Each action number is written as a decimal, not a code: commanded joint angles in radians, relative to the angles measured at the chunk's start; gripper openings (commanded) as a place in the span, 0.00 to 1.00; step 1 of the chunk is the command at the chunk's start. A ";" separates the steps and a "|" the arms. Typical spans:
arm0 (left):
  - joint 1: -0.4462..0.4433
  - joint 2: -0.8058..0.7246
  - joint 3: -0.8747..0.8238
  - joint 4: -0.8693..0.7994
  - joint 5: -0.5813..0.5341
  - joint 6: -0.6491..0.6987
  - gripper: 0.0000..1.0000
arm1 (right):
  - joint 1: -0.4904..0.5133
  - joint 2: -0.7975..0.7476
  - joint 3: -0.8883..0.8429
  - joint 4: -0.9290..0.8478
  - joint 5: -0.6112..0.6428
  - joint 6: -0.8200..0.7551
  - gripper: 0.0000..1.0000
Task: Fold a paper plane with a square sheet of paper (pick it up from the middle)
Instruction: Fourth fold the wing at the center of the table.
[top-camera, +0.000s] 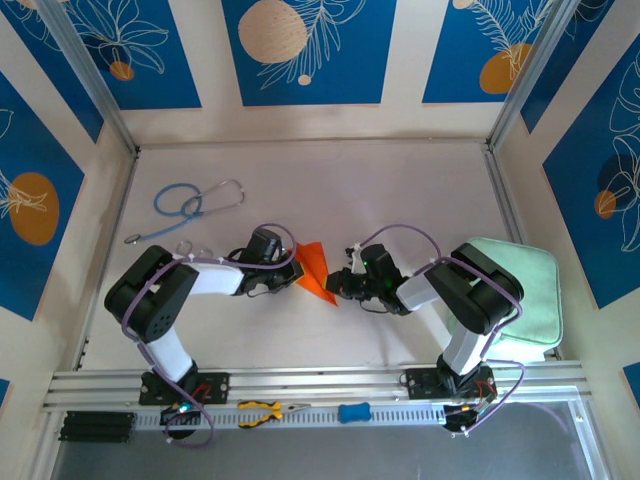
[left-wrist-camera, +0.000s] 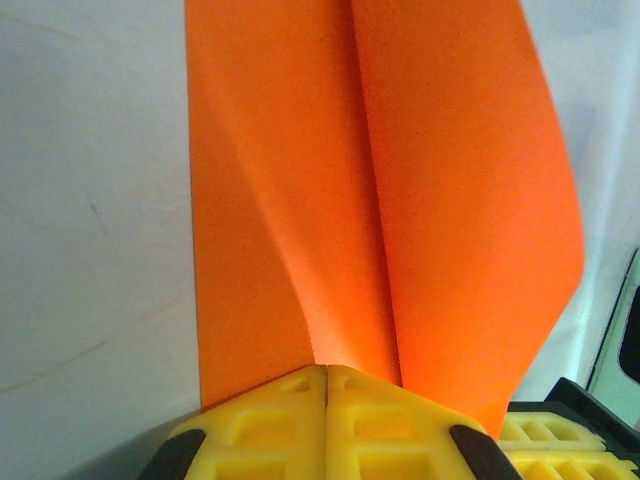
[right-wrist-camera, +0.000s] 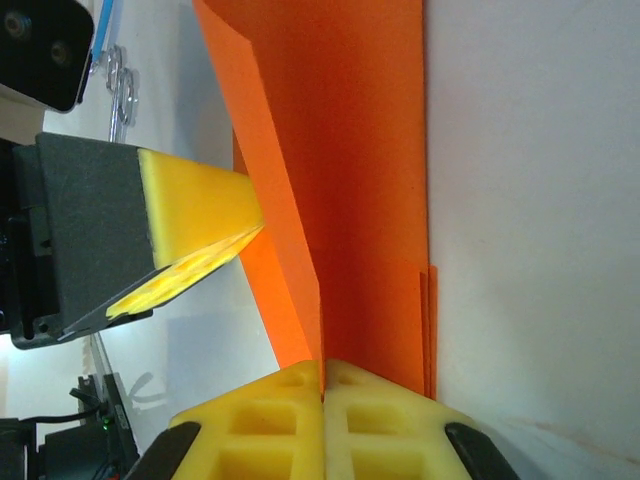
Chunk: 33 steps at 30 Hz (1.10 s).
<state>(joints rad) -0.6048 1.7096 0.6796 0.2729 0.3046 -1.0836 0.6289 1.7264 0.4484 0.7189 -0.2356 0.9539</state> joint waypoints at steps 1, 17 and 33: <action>-0.005 -0.009 -0.003 -0.078 -0.046 0.013 0.00 | 0.003 0.028 -0.027 -0.068 0.023 0.033 0.07; -0.024 -0.079 0.002 0.092 0.027 0.102 0.06 | -0.004 0.047 -0.019 -0.058 -0.013 0.042 0.06; -0.036 0.062 0.043 0.226 0.108 0.059 0.06 | -0.019 0.056 -0.023 -0.058 -0.026 0.059 0.06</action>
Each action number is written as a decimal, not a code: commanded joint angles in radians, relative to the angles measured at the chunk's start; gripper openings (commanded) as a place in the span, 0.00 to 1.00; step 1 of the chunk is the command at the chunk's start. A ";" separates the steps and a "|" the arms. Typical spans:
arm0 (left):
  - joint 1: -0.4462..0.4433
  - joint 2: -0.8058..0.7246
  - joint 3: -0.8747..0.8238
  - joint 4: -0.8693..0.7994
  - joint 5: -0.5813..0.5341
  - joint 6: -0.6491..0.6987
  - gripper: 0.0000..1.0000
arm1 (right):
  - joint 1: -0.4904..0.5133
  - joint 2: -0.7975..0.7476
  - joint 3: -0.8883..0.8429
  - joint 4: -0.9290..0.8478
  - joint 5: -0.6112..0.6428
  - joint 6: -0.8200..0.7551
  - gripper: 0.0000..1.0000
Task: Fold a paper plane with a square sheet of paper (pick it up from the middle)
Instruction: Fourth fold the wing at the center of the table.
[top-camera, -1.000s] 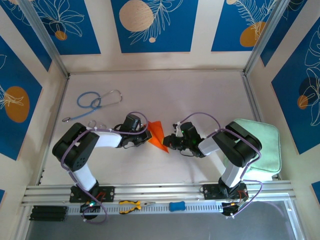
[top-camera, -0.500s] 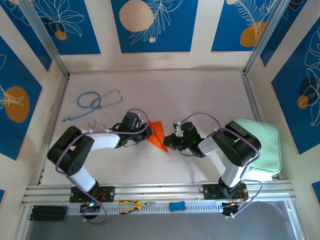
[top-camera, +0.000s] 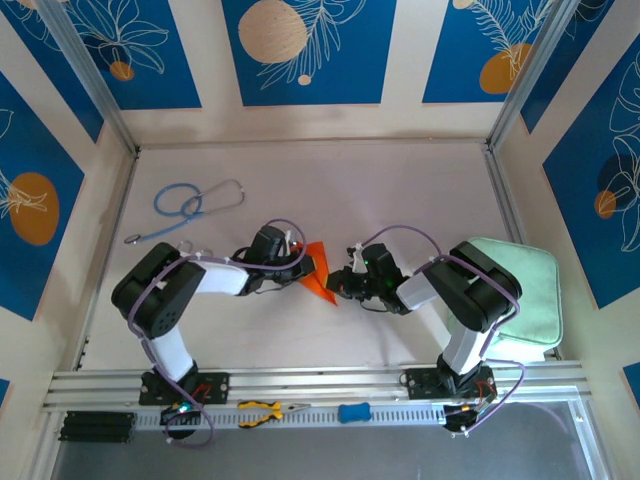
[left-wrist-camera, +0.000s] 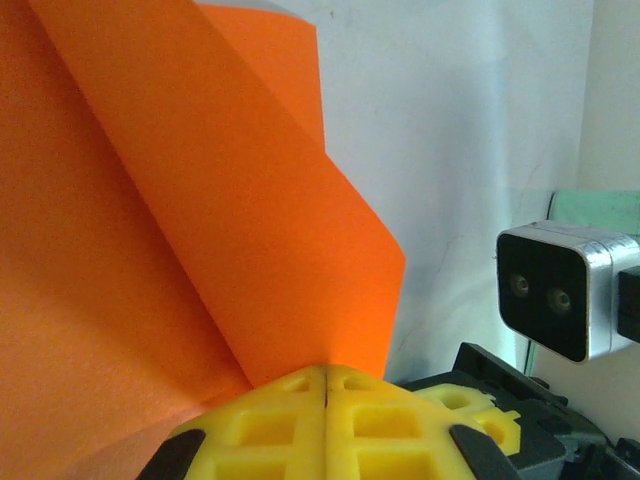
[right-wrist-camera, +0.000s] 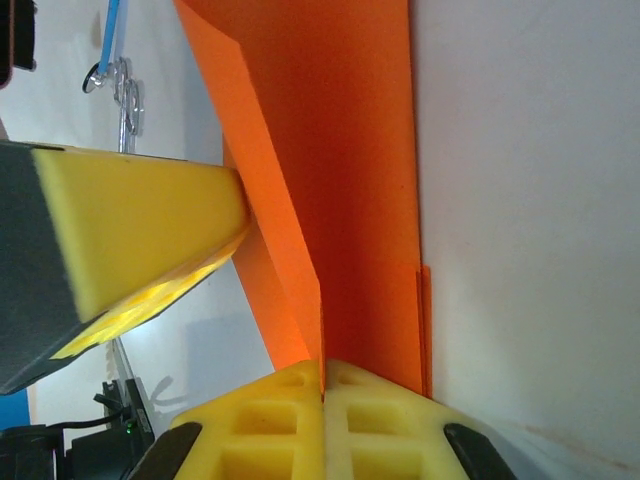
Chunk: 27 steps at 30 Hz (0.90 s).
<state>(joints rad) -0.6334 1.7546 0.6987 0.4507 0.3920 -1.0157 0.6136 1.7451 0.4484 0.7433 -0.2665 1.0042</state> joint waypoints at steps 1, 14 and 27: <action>-0.008 0.020 0.024 0.055 0.018 -0.011 0.05 | -0.005 0.038 -0.023 -0.083 0.003 0.010 0.07; -0.007 0.055 0.051 0.060 0.012 -0.030 0.06 | -0.021 0.041 -0.020 -0.100 -0.008 0.019 0.06; -0.007 0.088 0.075 0.015 0.001 -0.017 0.06 | -0.026 0.047 -0.025 -0.096 -0.008 0.025 0.07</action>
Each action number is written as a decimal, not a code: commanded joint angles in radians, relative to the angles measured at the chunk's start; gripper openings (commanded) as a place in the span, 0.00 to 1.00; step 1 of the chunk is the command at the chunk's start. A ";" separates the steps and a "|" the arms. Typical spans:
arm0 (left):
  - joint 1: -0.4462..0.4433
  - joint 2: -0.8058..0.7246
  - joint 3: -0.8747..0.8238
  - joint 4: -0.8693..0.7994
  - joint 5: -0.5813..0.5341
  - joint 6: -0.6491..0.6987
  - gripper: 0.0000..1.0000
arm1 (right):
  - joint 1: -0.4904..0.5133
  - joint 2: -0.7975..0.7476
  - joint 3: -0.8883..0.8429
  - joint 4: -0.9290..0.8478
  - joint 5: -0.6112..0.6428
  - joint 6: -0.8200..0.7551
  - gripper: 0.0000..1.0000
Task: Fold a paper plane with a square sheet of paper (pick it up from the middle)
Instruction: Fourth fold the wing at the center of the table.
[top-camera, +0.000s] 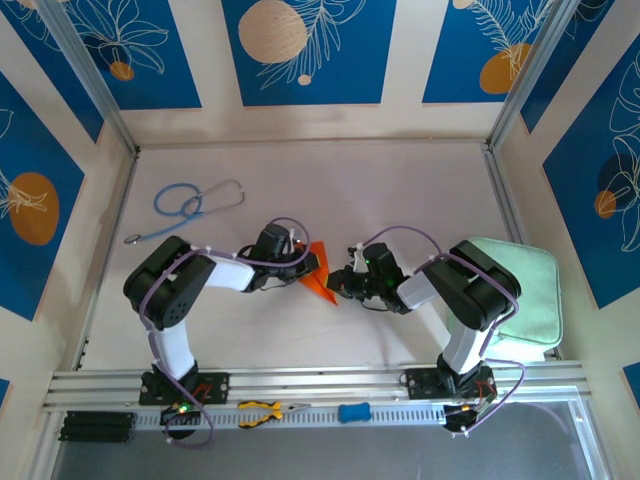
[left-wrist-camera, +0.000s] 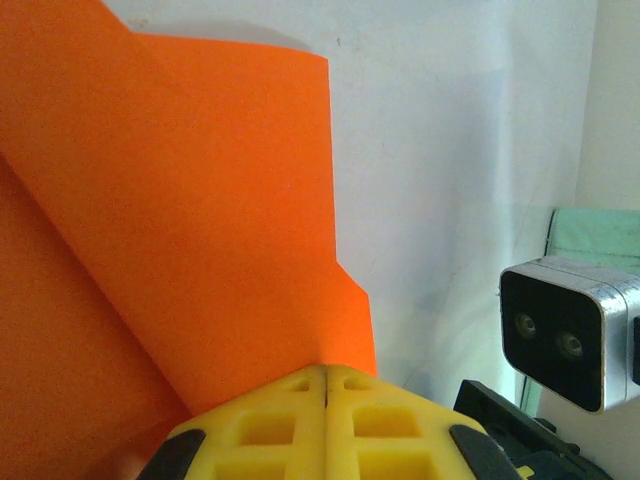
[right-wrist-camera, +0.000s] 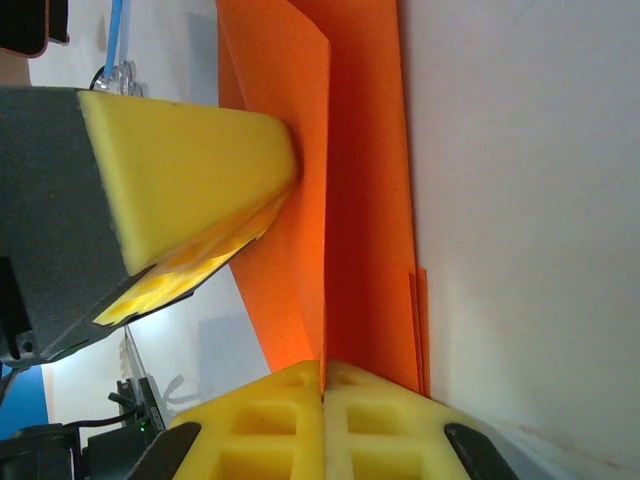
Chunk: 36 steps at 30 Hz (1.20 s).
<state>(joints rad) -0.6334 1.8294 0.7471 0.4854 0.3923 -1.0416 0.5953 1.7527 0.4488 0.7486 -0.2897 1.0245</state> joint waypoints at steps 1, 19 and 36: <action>-0.008 0.017 0.030 -0.023 0.002 0.008 0.06 | -0.008 0.040 -0.025 -0.102 0.014 0.005 0.07; -0.009 0.063 0.088 -0.143 0.017 0.057 0.07 | -0.014 0.051 -0.020 -0.115 0.005 0.011 0.07; -0.009 0.082 0.110 -0.251 0.011 0.098 0.06 | -0.017 -0.034 0.012 -0.247 -0.052 -0.006 0.16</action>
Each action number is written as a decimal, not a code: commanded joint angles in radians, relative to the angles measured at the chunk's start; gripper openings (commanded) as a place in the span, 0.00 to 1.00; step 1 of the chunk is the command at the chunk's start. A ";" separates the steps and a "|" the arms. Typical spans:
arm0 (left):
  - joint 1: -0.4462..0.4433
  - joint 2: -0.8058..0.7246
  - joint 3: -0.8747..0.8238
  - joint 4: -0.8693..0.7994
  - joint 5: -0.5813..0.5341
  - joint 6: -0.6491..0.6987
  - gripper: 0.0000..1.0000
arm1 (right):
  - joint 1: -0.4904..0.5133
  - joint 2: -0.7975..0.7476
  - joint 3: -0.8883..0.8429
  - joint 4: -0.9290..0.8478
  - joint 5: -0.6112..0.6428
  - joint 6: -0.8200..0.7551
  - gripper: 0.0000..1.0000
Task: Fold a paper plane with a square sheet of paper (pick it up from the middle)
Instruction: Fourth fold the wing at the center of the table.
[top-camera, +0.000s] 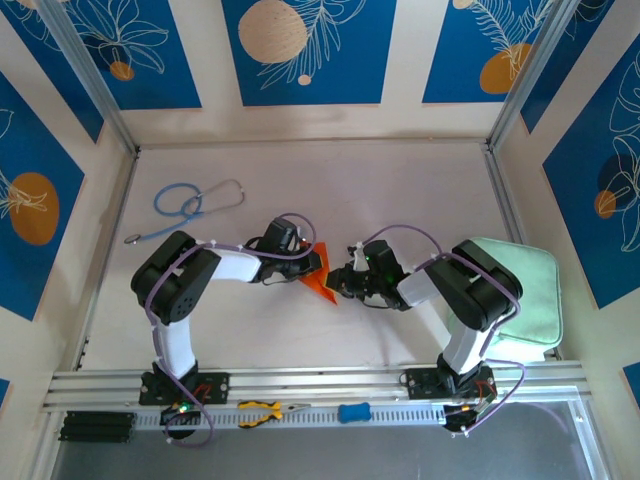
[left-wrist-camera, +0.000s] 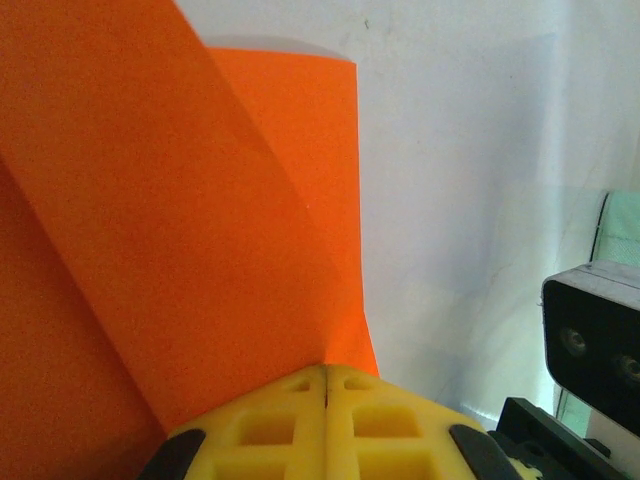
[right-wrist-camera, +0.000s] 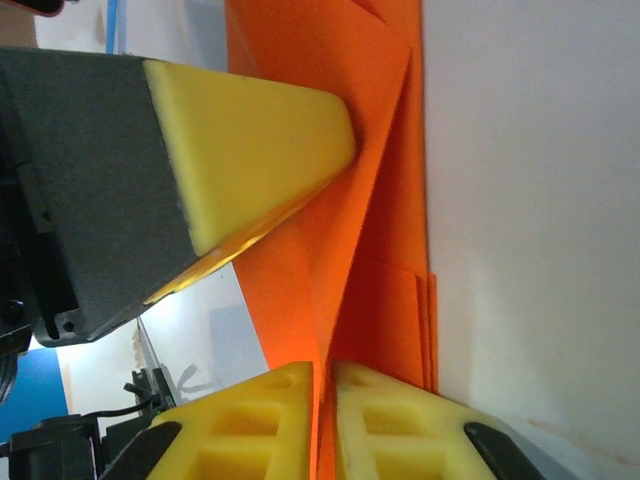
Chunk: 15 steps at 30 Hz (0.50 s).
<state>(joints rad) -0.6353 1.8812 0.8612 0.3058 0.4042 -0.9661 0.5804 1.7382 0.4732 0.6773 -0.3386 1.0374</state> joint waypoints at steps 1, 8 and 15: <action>-0.007 0.030 -0.007 -0.067 -0.003 0.020 0.06 | 0.000 -0.029 -0.012 -0.188 -0.004 -0.024 0.16; -0.007 0.032 -0.016 -0.050 0.002 0.012 0.06 | 0.010 -0.049 -0.001 -0.273 -0.027 -0.027 0.15; -0.007 0.036 -0.023 -0.036 0.005 0.006 0.06 | 0.012 -0.073 0.016 -0.379 -0.015 -0.042 0.12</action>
<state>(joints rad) -0.6353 1.8824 0.8608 0.3073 0.4110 -0.9668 0.5823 1.6707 0.4938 0.4622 -0.3412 1.0176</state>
